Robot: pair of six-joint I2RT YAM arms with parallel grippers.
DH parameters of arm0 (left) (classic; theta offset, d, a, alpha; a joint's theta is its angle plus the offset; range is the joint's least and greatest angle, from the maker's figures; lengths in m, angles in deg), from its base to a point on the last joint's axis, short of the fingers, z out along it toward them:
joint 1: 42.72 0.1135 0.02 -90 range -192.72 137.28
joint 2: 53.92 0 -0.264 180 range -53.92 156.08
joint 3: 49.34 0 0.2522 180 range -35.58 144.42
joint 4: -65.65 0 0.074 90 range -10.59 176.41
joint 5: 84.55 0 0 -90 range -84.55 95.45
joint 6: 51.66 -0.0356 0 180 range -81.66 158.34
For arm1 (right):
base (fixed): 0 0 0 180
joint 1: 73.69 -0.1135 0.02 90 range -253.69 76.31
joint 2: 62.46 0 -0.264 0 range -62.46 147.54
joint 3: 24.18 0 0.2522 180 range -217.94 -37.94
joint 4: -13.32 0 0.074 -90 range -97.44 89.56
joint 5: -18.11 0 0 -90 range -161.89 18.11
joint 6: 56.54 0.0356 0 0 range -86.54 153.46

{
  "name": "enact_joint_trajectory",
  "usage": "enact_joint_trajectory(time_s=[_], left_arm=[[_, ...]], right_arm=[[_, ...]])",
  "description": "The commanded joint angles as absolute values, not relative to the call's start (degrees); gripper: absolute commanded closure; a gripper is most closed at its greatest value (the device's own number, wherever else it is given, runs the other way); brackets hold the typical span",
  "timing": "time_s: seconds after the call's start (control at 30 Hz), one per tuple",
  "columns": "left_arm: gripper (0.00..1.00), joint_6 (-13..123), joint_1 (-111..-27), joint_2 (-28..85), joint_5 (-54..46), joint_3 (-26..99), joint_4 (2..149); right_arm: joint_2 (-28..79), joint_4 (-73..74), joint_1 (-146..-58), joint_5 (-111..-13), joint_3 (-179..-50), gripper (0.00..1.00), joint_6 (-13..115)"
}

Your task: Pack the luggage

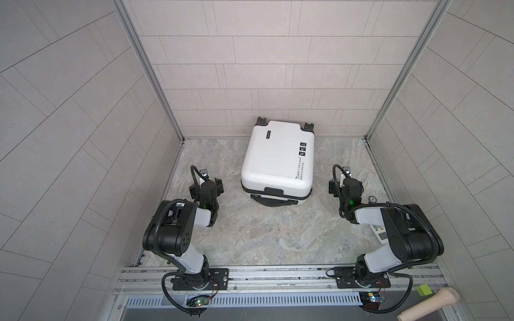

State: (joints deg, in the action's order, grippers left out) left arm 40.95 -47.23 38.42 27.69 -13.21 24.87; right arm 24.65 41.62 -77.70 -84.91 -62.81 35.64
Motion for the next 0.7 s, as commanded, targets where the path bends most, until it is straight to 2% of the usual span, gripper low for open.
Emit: enact_joint_trajectory(time_s=[0.0, 0.67], left_arm=[[0.00, 41.42, -47.09, 37.34, 27.81, -13.78, 23.97], [0.00, 41.15, -47.35, 38.20, 27.95, -12.20, 26.20]], right_arm=[[24.30, 41.37, -77.54, -84.93, -62.71, 0.00, 36.04], [24.37, 41.28, -77.52, -84.90, -62.68, 0.00, 36.07]])
